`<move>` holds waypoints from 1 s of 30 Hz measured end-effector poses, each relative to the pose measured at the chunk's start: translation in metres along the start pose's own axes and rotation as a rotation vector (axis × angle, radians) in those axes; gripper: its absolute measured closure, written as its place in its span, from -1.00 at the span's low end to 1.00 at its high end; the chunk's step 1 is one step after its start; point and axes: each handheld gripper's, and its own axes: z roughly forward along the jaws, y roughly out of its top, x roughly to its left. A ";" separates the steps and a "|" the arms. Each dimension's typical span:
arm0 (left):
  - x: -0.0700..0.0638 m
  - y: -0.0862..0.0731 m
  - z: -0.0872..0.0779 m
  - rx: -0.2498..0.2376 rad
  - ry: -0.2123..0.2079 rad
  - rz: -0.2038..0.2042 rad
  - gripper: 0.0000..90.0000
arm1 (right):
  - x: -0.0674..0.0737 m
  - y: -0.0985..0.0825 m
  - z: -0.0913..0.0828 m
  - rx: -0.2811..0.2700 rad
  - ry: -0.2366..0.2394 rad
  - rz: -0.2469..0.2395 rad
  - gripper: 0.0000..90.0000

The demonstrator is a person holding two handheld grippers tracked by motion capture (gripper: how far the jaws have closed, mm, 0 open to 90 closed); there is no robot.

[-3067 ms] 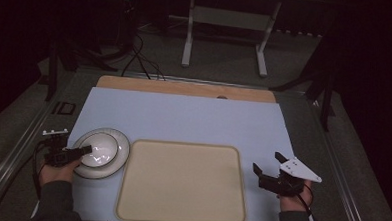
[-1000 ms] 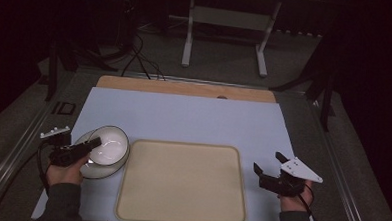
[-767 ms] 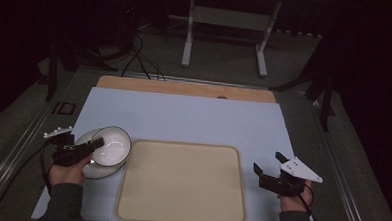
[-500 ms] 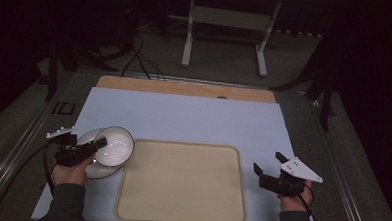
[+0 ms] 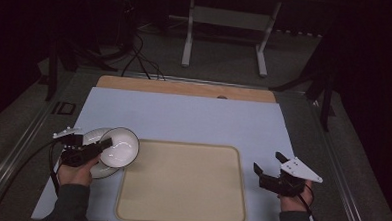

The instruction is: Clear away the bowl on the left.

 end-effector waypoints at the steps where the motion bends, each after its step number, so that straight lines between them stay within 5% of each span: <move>1: 0.000 0.000 0.000 0.001 -0.001 0.002 0.75 | 0.000 0.000 0.000 0.000 0.000 0.000 -0.69; 30: -0.015 -0.002 0.007 0.012 -0.043 0.034 0.74 | 0.000 0.000 0.000 0.000 0.001 -0.001 -0.69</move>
